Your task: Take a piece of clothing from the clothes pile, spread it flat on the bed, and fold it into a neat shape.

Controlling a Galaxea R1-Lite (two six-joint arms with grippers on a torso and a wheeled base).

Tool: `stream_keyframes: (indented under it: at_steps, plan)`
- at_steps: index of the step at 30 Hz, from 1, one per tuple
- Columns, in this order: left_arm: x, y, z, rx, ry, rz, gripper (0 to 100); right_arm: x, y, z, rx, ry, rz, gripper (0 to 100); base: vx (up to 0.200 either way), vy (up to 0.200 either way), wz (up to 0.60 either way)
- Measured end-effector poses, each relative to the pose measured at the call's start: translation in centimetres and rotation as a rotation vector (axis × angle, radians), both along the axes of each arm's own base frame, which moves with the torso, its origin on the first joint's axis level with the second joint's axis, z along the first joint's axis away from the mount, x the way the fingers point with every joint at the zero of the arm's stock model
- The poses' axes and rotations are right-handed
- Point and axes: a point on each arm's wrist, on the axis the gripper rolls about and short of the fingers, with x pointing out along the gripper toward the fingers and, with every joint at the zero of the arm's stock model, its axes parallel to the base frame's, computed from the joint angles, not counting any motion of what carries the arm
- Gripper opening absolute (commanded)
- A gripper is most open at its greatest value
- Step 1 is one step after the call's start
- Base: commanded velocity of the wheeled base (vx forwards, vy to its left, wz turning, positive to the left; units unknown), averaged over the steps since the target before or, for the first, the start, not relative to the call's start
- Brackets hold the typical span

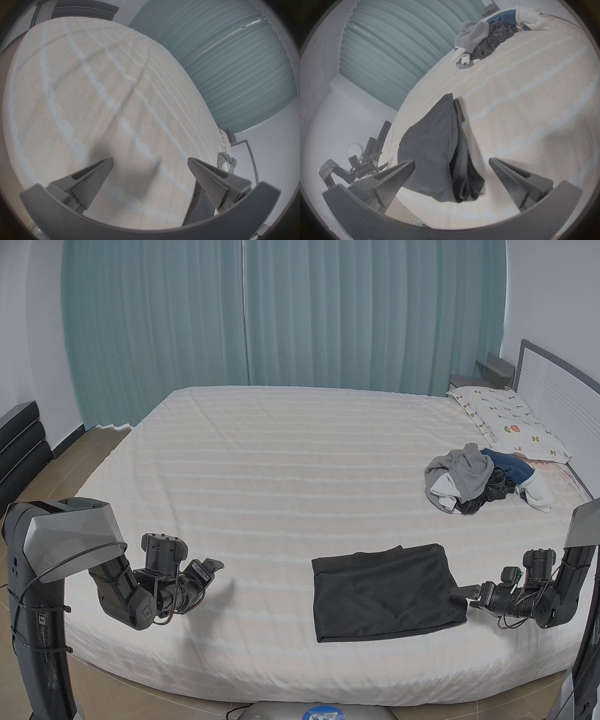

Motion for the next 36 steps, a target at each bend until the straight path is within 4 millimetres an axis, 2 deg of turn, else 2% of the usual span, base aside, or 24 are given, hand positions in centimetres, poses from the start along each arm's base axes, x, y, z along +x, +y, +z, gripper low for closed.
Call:
stream_keyframes:
  at_steps: [1,10,24,25,36]
  plan:
    - [0.0,0.0,0.0,0.000,0.000,0.000,100,-0.1,0.2,-0.1,-0.005,0.002,0.010,0,0.000,0.000,0.00]
    - [0.0,0.0,0.0,0.000,0.000,0.000,100,-0.6,0.9,-0.8,-0.039,0.022,0.051,0,0.000,0.000,0.00]
    - [0.0,0.0,0.0,0.000,0.000,0.001,100,-1.9,-0.1,-0.7,-0.099,0.012,0.066,0,0.000,0.000,0.00]
    - [0.0,0.0,0.0,0.000,0.000,0.000,100,-1.9,-0.1,-0.7,-0.101,0.012,0.067,100,0.000,0.000,0.00]
    - [0.0,0.0,0.0,0.001,0.000,-0.001,100,-1.4,-0.3,-0.5,-0.074,0.001,0.042,100,0.000,0.000,0.00]
